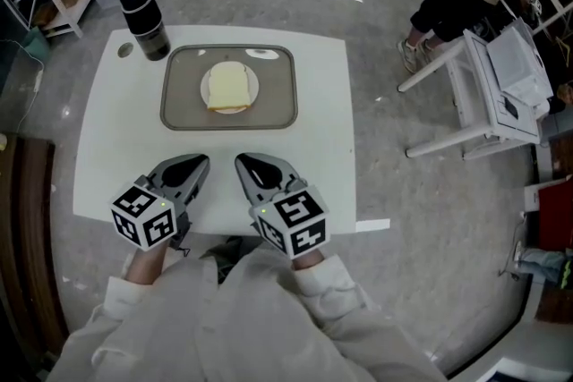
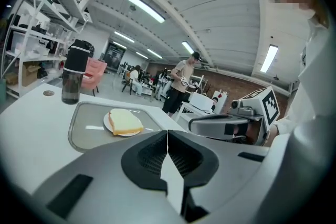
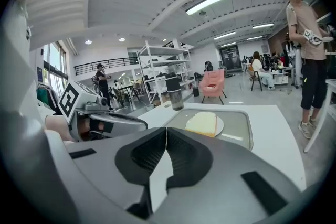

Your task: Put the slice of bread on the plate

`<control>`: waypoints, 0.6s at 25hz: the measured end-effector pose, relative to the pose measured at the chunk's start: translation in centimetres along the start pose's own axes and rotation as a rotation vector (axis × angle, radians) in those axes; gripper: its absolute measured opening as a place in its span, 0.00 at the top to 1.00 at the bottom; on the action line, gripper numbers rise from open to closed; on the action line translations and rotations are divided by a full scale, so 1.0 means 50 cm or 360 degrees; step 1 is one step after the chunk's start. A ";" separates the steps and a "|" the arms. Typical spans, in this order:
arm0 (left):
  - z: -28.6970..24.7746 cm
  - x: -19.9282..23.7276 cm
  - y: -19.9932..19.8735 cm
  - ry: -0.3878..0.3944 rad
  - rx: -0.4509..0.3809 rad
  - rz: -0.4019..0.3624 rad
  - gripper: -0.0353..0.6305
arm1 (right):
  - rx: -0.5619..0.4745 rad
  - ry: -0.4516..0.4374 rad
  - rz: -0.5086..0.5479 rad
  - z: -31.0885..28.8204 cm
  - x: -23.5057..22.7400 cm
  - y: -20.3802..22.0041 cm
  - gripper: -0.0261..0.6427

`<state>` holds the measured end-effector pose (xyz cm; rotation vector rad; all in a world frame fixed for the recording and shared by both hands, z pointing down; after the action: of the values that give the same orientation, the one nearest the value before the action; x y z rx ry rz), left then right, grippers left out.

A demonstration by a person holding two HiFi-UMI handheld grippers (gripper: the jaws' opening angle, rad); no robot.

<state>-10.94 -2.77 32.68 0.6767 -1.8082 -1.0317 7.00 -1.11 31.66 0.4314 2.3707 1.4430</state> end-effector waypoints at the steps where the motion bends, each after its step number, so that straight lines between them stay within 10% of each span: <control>1: -0.001 -0.003 0.000 0.0003 -0.0005 0.0002 0.93 | 0.0005 -0.0014 0.0010 0.002 0.004 0.001 0.94; 15: -0.036 -0.060 0.010 0.0007 0.0014 0.0010 0.93 | -0.0006 -0.0036 0.0022 0.039 -0.016 -0.001 0.94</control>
<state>-8.04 -0.83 32.19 0.6776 -1.8113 -1.0176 8.53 0.08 30.88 0.4618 2.3514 1.4412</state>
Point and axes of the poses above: the fingertips, and each gripper's own axes: z backward along the fingers, x to its left, y out of its underside, the point moved 9 cm from there along z, backward along the fingers, and after that the axes turned 13 degrees about y, right-handed, at the moved point
